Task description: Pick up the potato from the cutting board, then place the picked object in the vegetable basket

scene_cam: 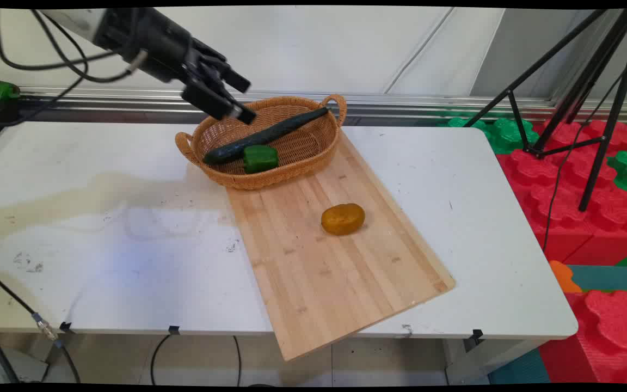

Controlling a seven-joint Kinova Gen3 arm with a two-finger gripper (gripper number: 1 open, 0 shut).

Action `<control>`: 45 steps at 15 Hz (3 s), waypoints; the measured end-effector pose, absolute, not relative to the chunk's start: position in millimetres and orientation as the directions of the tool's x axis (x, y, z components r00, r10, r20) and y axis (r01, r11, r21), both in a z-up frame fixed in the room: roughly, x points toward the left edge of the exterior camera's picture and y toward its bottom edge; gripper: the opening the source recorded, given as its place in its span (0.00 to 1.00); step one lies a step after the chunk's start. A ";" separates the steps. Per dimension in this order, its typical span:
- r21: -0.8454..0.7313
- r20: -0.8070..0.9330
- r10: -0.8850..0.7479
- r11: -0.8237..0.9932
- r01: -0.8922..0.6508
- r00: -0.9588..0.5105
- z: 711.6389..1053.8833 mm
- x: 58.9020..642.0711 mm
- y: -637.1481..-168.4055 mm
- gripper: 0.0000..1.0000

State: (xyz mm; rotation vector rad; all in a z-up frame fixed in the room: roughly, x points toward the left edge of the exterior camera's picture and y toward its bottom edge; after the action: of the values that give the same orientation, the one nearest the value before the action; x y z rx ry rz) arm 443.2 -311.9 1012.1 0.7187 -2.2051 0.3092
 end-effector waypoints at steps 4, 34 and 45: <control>0.019 0.726 -0.388 0.837 -0.547 -0.568 988.3 402.4 -318.0 1.00; 0.059 0.527 -0.471 0.851 -0.522 -0.708 794.5 254.9 -408.8 1.00; 0.073 0.525 -0.487 0.843 -0.533 -0.698 782.8 248.0 -416.1 0.00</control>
State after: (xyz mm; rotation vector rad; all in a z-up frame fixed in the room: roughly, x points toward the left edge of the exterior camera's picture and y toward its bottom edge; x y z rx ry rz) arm 248.0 -416.1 782.8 0.7458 -2.4770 0.1146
